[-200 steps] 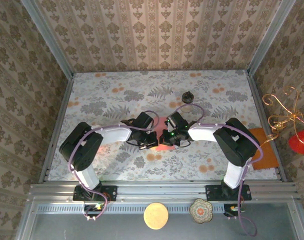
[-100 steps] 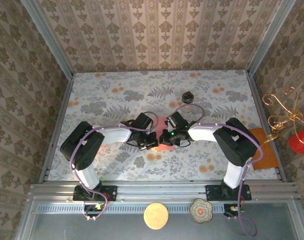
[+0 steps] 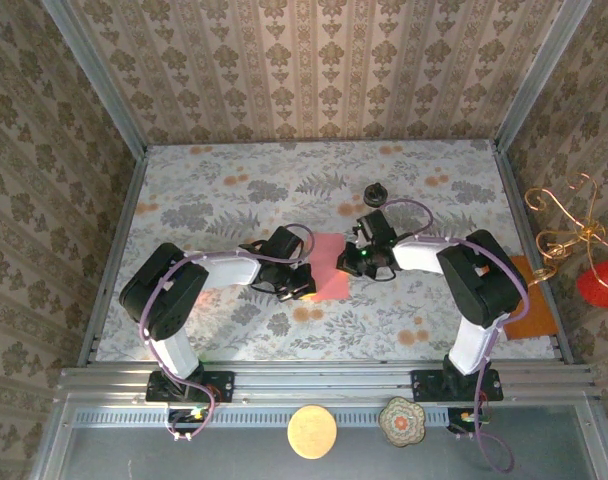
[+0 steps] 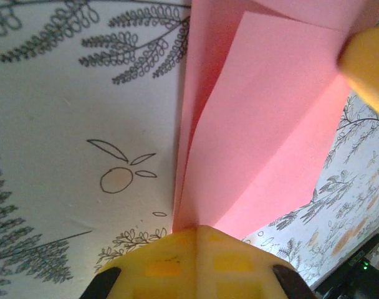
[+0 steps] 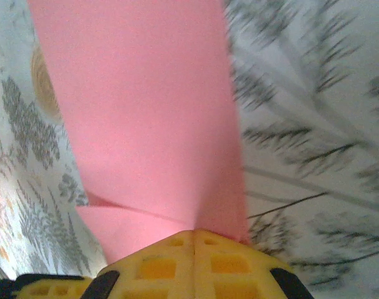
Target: Fold a paper plane with a square sheet of paper (pick it up from the middle)
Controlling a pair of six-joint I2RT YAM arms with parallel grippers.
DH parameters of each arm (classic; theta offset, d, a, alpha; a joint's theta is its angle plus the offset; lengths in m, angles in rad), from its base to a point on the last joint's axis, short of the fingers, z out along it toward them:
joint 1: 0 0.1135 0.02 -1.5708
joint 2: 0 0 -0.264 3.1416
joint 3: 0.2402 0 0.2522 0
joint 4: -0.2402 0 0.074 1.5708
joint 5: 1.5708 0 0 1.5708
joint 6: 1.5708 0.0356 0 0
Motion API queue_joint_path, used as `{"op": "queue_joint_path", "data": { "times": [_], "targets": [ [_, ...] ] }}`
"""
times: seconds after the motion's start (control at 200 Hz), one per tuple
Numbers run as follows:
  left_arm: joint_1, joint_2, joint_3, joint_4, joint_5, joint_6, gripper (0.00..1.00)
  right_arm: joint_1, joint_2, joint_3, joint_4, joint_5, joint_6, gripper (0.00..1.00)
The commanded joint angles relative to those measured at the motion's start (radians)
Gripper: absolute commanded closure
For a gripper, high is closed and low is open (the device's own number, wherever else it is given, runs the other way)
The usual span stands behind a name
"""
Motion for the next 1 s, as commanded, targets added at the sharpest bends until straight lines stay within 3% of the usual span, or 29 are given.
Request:
{"op": "queue_joint_path", "data": {
  "times": [0.0,0.36,0.475,0.68,0.835,0.995],
  "targets": [
    [0.004,0.047,-0.047,-0.136,-0.040,-0.017,1.00,-0.062,-0.007,-0.014,0.004,0.126,-0.032,0.98],
    [0.004,0.011,-0.001,-0.112,-0.014,0.006,1.00,-0.046,-0.194,-0.055,-0.002,0.094,-0.049,0.96],
    [0.010,-0.040,0.060,-0.106,0.003,0.035,1.00,-0.012,-0.255,-0.082,-0.044,0.109,-0.032,0.89],
    [0.048,-0.103,0.083,-0.049,-0.035,0.028,0.81,0.003,-0.310,-0.144,-0.051,0.081,0.109,0.74],
    [0.051,-0.045,0.103,0.017,-0.003,0.010,0.79,0.004,-0.289,-0.193,0.052,0.014,0.229,0.66],
    [0.052,0.016,0.143,0.024,0.003,0.020,0.79,0.009,-0.236,-0.195,0.099,-0.010,0.248,0.64]
  ]
}}
